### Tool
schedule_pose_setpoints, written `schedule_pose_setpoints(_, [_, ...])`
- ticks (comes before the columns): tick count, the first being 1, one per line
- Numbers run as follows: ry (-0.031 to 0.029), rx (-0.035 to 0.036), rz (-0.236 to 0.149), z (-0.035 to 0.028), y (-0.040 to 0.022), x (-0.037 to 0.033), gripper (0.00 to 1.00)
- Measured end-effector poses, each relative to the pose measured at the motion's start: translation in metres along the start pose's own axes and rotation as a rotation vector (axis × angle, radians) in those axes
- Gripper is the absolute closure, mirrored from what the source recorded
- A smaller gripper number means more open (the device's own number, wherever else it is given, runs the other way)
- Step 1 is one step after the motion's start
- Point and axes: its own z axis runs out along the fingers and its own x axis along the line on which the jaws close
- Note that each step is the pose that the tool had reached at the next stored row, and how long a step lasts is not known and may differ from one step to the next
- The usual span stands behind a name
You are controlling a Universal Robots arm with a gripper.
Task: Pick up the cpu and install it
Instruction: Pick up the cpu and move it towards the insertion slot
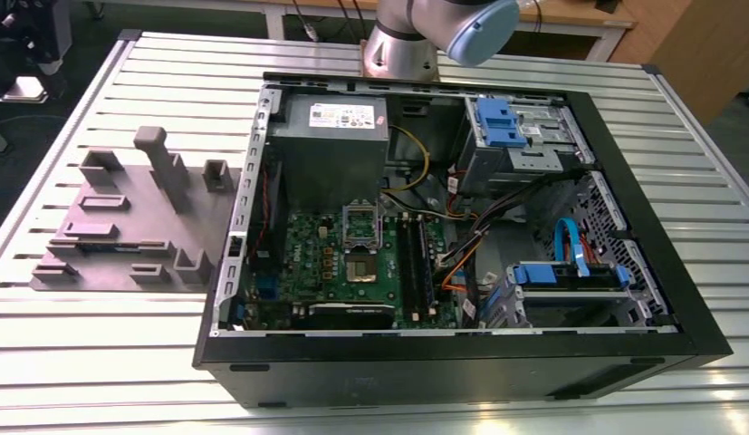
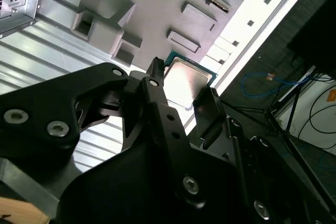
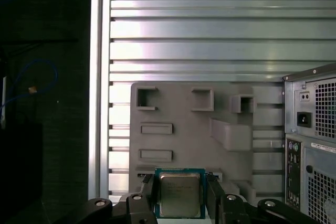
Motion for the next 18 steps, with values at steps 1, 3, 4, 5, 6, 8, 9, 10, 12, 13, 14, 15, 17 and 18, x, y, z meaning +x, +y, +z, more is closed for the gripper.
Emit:
schedule_pose_setpoints(1, [-0.0001,-0.0001,0.0,0.0001,0.0,-0.0012,0.53])
schedule_pose_setpoints(3, [0.0,-0.0001,0.0,0.0,0.0001,-0.0031,0.53])
schedule_pose_setpoints(4, [-0.0001,-0.0001,0.0,0.0,0.0001,-0.0039,0.53])
schedule_pose_setpoints(5, [-0.0001,-0.0001,0.0,0.0,0.0001,-0.0047,0.53])
schedule_pose_setpoints(6, [-0.0001,-0.0001,0.0,-0.0001,0.0001,-0.0055,0.53])
schedule_pose_setpoints(8, [0.0,-0.0001,0.0,-0.0001,0.0001,-0.007,0.53])
schedule_pose_setpoints(9, [0.0,-0.0001,0.0,-0.0001,0.0001,-0.0076,0.53])
schedule_pose_setpoints(10, [-0.0001,-0.0001,0.0,-0.0001,0.0001,-0.0082,0.53])
schedule_pose_setpoints(12, [-0.0001,-0.0001,0.0,-0.0001,0.0001,-0.0097,0.53])
schedule_pose_setpoints(13, [-0.0002,-0.0001,0.0,-0.0001,0.0002,-0.0104,0.53])
schedule_pose_setpoints(14, [0.0,-0.0001,0.0,-0.0002,0.0002,-0.011,0.53])
schedule_pose_setpoints(15, [-0.0001,-0.0001,0.0,-0.0001,0.0002,-0.0116,0.53])
schedule_pose_setpoints(17, [0.0,-0.0001,0.0,-0.0002,0.0002,-0.0126,0.53])
schedule_pose_setpoints(18, [0.0,-0.0001,0.0,-0.0002,0.0002,-0.0132,0.53])
